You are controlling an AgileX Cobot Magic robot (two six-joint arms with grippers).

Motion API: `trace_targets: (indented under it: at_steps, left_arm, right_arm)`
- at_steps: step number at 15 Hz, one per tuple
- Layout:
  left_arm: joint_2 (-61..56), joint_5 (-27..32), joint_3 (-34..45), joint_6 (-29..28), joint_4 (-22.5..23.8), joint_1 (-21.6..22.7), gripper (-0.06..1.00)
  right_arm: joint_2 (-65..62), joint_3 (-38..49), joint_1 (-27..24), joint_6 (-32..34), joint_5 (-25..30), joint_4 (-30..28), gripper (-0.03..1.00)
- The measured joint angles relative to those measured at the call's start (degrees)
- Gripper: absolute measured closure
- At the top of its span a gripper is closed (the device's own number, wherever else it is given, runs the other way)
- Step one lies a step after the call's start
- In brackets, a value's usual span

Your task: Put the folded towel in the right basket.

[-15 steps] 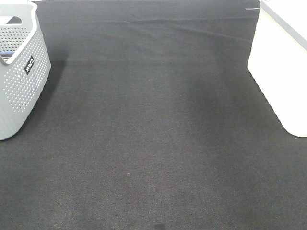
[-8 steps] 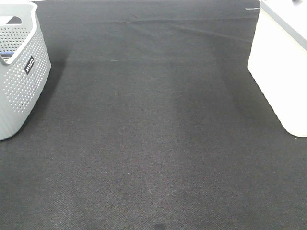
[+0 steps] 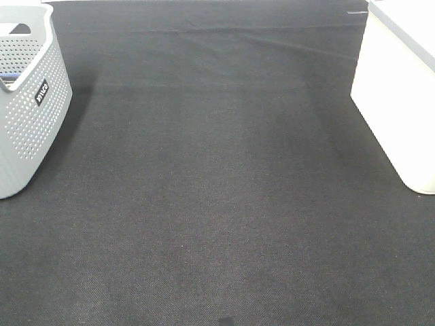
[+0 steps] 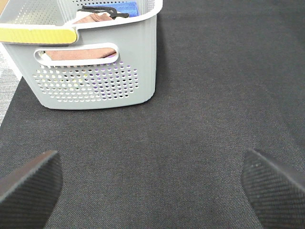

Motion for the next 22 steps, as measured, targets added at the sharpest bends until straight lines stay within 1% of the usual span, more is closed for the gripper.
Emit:
trace_targets:
  at_steps: [2,5,6,7,8,9,10,22]
  left_arm:
    - [0.0,0.0,0.0,0.0,0.0,0.0,-0.03]
    - [0.0,0.0,0.0,0.0,0.0,0.0,-0.03]
    - [0.0,0.0,0.0,0.0,0.0,0.0,-0.03]
    - [0.0,0.0,0.0,0.0,0.0,0.0,-0.03]
    - [0.0,0.0,0.0,0.0,0.0,0.0,-0.03]
    - [0.0,0.0,0.0,0.0,0.0,0.0,-0.03]
    - [0.0,0.0,0.0,0.0,0.0,0.0,-0.03]
    - [0.0,0.0,0.0,0.0,0.0,0.0,-0.03]
  right_arm:
    - [-10.49,5.44,0.0,-0.06,-0.52,-1.49,0.19]
    - [-25.95,5.84,0.0,-0.11,-4.64,-4.76,0.19]
    - [-30.71,5.96,0.0,-0.17,-5.27,-5.56,0.19]
    - [-34.61,6.53,0.0,-0.17,-5.84,-5.96,0.19]
    - [-34.61,6.53,0.0,-0.17,-5.84,-5.96,0.19]
    - [-41.2,8.31,0.0,-0.17,-7.45,-5.73,0.19]
    - [-43.32,8.42,0.0,-0.17,-7.73,-5.61,0.19]
    - [-44.92,8.48,-0.63,-0.11,-8.42,-4.98,0.19]
